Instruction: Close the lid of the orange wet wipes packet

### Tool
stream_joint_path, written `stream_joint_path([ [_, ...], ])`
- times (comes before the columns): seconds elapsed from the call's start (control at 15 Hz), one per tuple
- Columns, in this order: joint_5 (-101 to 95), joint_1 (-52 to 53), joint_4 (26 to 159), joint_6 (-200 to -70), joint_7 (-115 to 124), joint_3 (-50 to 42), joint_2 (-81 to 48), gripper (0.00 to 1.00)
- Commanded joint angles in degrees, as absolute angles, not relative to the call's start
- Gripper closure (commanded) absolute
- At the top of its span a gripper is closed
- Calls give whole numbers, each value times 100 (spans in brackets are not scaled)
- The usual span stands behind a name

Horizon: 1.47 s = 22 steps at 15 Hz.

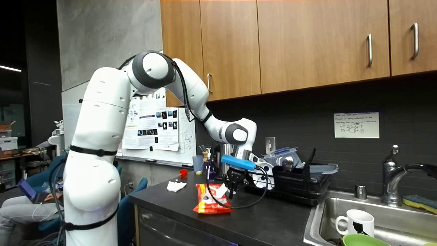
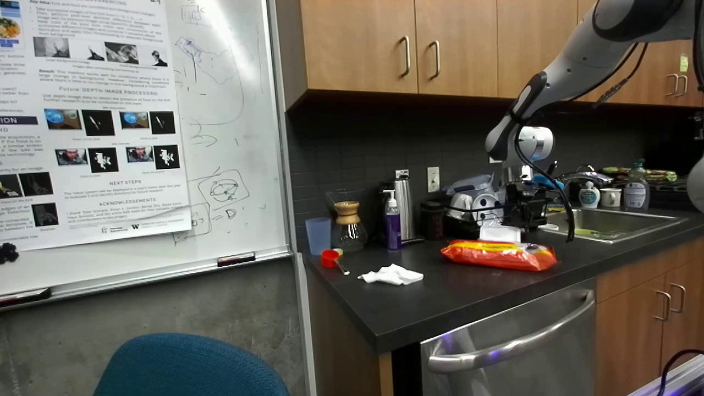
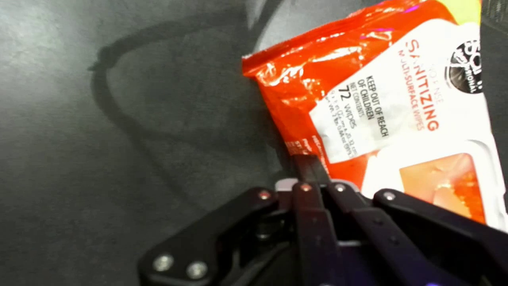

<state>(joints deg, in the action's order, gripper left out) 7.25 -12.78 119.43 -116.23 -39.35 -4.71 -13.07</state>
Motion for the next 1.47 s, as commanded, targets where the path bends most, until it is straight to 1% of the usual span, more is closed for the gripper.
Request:
stream_joint_path([
  [0.0, 911, -1225, 12238, -11553, -4190, -405, -891, 100],
  [0.93, 1080, -875, 12699, -11050, -4486, -337, -322, 100],
  [1.4, 1117, -666, 12975, -11157, -4548, -302, -203, 100],
])
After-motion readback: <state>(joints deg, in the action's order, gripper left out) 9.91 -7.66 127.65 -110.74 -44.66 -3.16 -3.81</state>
